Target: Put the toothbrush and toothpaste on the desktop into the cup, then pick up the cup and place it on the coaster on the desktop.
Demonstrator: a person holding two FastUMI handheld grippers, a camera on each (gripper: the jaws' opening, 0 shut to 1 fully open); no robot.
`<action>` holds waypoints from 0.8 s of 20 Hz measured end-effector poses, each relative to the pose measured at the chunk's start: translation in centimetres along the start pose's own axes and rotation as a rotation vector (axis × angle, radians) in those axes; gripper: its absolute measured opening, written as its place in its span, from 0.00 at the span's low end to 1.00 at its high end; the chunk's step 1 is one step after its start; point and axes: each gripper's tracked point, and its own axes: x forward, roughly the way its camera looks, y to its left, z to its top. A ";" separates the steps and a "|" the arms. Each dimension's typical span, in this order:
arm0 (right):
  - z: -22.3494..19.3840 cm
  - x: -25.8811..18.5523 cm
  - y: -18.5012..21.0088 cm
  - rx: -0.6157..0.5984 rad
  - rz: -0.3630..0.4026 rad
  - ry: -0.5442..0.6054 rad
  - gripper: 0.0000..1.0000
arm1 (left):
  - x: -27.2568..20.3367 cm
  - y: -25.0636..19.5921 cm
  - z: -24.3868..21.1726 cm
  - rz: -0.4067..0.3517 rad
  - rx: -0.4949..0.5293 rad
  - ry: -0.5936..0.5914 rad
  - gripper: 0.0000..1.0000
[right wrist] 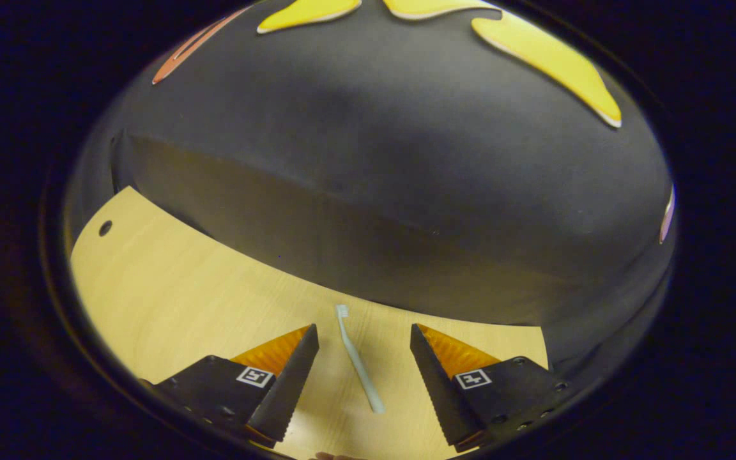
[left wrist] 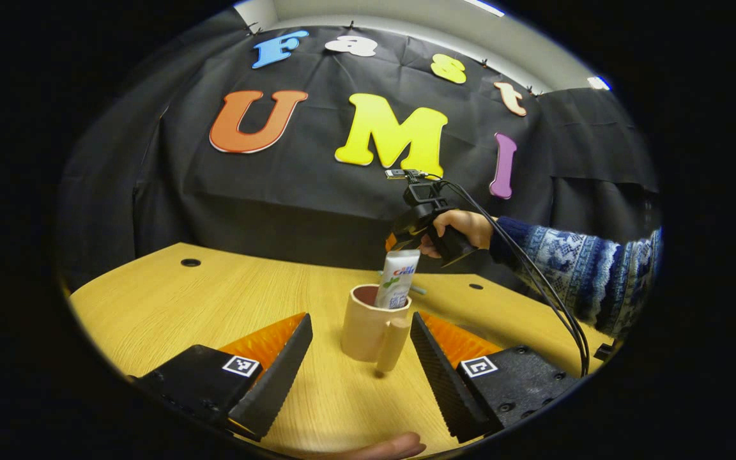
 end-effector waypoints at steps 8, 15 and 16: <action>-3.0 5.6 0.5 0.007 0.083 0.177 0.58 | 0.0 -0.4 0.5 -0.010 -0.012 -0.007 0.98; -2.9 6.3 0.5 0.067 0.163 0.211 0.23 | -0.4 -0.4 0.6 -0.003 -0.008 -0.012 0.98; -3.2 6.3 0.0 0.086 0.177 0.211 0.22 | -0.4 -0.3 0.6 0.001 -0.007 -0.014 0.98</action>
